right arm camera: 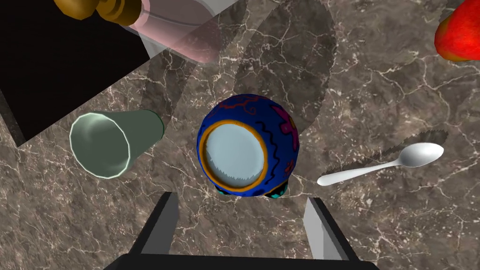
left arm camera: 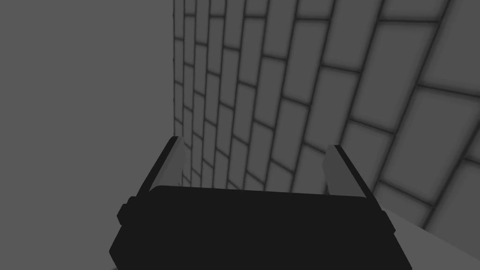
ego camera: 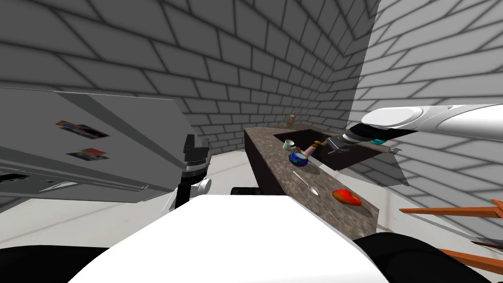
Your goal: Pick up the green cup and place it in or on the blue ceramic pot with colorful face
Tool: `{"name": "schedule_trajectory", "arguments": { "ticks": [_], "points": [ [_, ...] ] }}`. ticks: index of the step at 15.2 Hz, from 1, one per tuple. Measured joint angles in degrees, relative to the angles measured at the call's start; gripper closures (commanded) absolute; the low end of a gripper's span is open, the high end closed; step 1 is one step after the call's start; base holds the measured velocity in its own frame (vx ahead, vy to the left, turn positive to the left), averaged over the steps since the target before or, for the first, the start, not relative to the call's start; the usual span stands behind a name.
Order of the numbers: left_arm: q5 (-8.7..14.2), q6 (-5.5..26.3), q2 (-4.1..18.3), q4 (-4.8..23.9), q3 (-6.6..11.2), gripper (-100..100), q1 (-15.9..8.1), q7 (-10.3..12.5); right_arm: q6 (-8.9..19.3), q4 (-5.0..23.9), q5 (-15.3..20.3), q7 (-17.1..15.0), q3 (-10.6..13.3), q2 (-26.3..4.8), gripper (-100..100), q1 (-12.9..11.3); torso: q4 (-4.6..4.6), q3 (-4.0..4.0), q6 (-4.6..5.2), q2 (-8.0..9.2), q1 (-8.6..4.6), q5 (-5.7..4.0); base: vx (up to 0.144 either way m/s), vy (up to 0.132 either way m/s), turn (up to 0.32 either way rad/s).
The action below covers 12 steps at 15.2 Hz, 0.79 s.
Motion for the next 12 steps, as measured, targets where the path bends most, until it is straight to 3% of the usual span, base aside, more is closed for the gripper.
{"name": "schedule_trajectory", "arguments": {
  "ticks": [2, 3, 6, 12],
  "points": [
    [0.0, 0.0, 0.0, 0.0, 0.0, 0, 0.0, 0.0, -1.39, 1.04, -0.44, 0.23, -0.83, -1.21, 100, -0.46, 0.05, 0.11, 0.02, 0.19, 0.05, 0.02, -0.035, 0.008, -0.095],
    [0.0, 0.0, 0.0, 0.0, 0.0, 0, -0.01, 0.0, -1.67, 1.23, -0.57, 0.31, -0.97, -1.4, -100, -0.43, 0.06, 0.13, 0.01, 0.21, 0.04, 0.01, 0.035, 0.016, 0.139],
    [0.0, 0.0, 0.0, 0.0, -0.01, 0, 0.0, 0.0, -0.12, 1.84, -2.3, 1.02, -0.01, 0.16, -100, 1.23, -0.06, -0.14, -0.04, -0.24, 0.09, 0.0, 0.106, 0.026, 0.161],
    [0.0, 0.0, 0.0, 0.0, 0.0, 0, 0.0, 0.0, 2.14, 1.05, -2.85, 1.21, 3.04, 5.02, -100, 0.41, -0.12, -0.25, -0.04, -0.42, 0.04, -0.01, 0.11, 0.014, 0.135]
  ]
}}
